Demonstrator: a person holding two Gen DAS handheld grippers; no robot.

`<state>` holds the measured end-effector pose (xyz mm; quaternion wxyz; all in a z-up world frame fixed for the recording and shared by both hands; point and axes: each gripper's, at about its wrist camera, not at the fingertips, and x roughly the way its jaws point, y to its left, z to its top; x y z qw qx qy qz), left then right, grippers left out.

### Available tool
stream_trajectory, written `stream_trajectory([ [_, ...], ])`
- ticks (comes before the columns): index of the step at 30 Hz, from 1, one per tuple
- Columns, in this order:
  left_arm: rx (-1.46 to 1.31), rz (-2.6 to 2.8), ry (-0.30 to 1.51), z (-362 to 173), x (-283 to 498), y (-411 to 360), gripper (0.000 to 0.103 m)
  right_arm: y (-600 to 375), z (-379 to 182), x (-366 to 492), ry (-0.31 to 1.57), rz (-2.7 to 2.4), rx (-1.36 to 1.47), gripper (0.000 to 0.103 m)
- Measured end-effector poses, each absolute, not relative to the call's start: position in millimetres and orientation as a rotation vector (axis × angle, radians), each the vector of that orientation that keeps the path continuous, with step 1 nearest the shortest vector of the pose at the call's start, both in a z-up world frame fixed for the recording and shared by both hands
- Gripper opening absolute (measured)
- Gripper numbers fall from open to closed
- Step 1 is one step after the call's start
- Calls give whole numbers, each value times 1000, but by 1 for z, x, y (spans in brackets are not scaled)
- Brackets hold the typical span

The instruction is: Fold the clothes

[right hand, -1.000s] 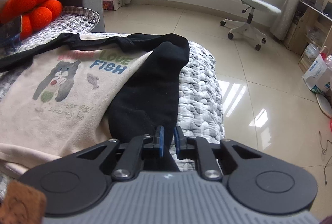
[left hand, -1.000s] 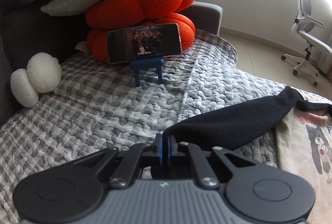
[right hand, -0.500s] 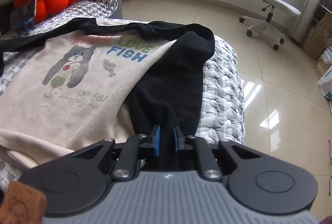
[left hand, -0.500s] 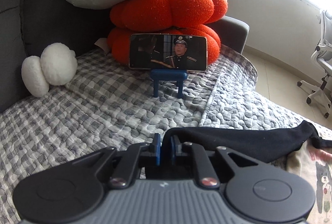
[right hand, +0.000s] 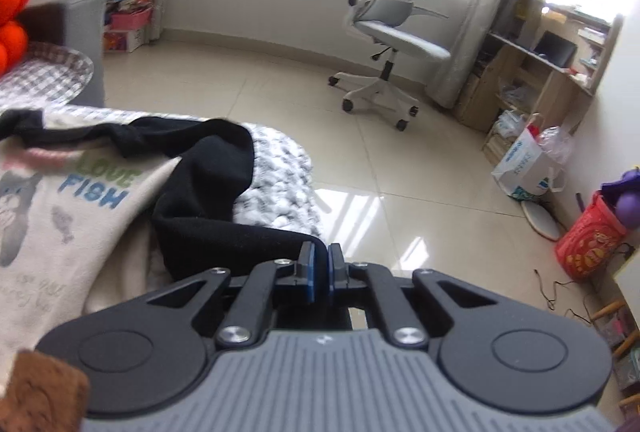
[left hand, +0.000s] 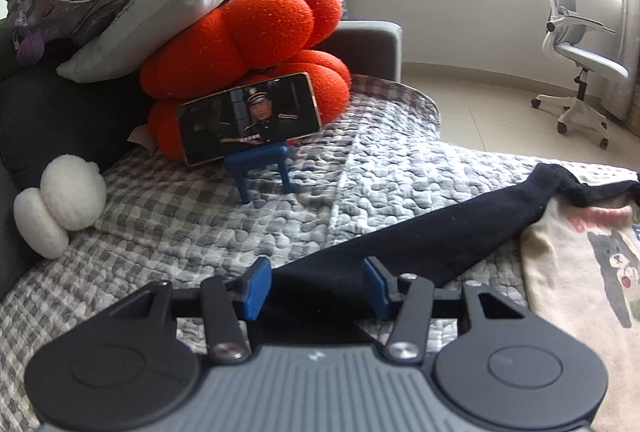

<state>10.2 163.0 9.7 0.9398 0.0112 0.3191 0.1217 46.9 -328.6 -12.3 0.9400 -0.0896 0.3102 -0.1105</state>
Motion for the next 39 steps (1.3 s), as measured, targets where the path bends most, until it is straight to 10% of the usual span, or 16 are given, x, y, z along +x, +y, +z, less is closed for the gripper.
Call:
stream_trajectory([
  [39, 270, 79, 657, -29, 151, 39, 80, -249, -43, 175, 662, 140, -333, 35],
])
